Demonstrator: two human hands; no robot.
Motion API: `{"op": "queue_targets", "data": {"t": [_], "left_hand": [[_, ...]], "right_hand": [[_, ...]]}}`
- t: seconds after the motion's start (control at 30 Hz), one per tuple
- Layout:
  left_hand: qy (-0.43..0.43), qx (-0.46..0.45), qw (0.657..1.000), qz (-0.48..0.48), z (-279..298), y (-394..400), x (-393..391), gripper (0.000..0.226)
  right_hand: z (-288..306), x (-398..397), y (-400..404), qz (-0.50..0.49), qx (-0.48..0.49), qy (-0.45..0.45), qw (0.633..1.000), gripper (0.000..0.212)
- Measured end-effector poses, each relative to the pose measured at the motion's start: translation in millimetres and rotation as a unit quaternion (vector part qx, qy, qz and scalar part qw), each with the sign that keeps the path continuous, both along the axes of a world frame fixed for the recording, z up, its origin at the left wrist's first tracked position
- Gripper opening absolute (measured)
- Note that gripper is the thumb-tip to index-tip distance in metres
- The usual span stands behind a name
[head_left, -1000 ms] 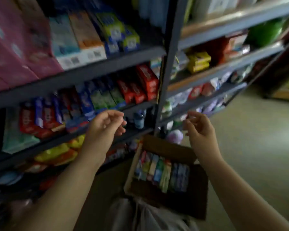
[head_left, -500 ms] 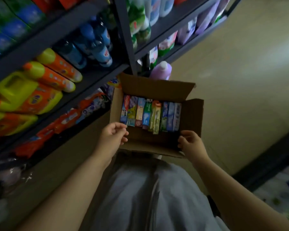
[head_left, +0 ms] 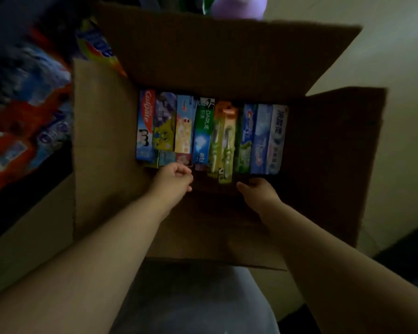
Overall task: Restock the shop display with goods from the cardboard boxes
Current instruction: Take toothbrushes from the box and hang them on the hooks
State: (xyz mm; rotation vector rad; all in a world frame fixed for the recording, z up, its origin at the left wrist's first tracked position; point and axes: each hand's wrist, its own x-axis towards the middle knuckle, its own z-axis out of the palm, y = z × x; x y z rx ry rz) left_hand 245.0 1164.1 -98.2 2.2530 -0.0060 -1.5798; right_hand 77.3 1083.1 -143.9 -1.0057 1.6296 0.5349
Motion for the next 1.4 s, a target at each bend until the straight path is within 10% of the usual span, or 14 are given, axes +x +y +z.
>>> {"op": "queue_targets", "data": {"t": [0.4, 1.07, 1.4], "left_hand": [[0.155, 0.059, 0.971, 0.175, -152, -5, -44, 0.036], [0.15, 0.003, 0.964, 0.221, -181, -6, -43, 0.044], [0.156, -0.01, 0.958, 0.24, -178, -2, -41, 0.035]], "right_hand": [[-129, 20, 38, -0.198, 0.0, -0.023, 0.98, 0.03], [-140, 24, 41, -0.357, 0.031, -0.067, 0.931, 0.052], [-121, 17, 37, -0.381, 0.071, -0.134, 0.912, 0.028]]}}
